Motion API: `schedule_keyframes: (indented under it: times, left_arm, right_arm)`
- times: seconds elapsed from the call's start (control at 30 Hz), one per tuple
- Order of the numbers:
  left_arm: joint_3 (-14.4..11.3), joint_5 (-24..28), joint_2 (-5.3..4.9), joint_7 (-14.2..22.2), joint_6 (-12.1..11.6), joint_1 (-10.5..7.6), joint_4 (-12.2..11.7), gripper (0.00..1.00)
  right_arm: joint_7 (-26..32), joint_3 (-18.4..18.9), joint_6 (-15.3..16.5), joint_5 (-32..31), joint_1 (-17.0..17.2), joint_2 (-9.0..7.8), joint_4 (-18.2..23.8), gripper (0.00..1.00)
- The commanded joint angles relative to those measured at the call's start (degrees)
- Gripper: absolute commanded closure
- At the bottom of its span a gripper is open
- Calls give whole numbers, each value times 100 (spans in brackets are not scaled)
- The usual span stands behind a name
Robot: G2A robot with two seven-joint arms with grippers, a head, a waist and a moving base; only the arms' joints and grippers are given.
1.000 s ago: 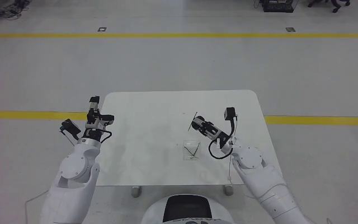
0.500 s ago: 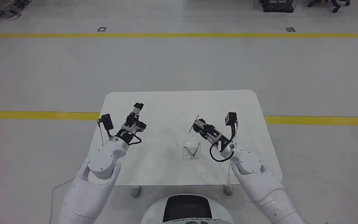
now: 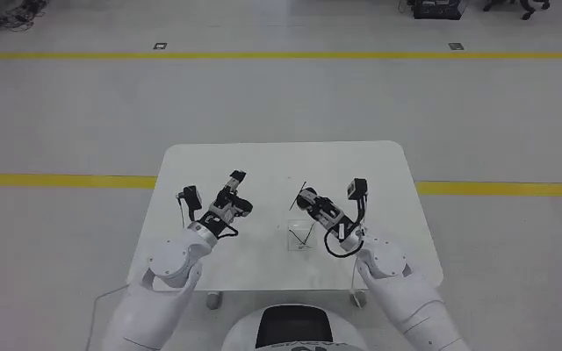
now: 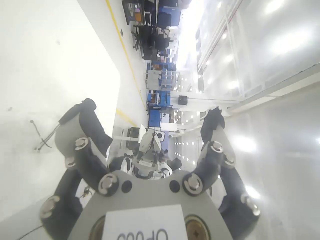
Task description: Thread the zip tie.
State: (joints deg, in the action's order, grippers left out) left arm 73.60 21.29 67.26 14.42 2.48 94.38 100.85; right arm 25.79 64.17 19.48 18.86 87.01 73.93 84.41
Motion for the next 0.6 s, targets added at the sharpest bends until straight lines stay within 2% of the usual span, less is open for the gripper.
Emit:
schedule_keyframes:
  times: [0.0,0.03,0.3,0.47,0.57]
  left_arm:
    - [-92,6,8,57,-60,0,-37,0]
    - [-104,-110,2,88,-140,-13,-25,0]
    - [-104,-110,2,88,-140,-13,-25,0]
    - [-251,-419,-38,750,-268,-21,23,0]
    - [-329,-622,-62,1021,-182,-52,-6,0]
  right_arm:
    - [66,-49,0,54,31,45,-91,100]
    - [117,-74,0,46,26,62,-130,100]
    - [117,-74,0,46,26,62,-130,100]
    - [-100,-162,0,5,36,87,-184,100]
    - [-179,-215,0,124,50,112,-246,100]
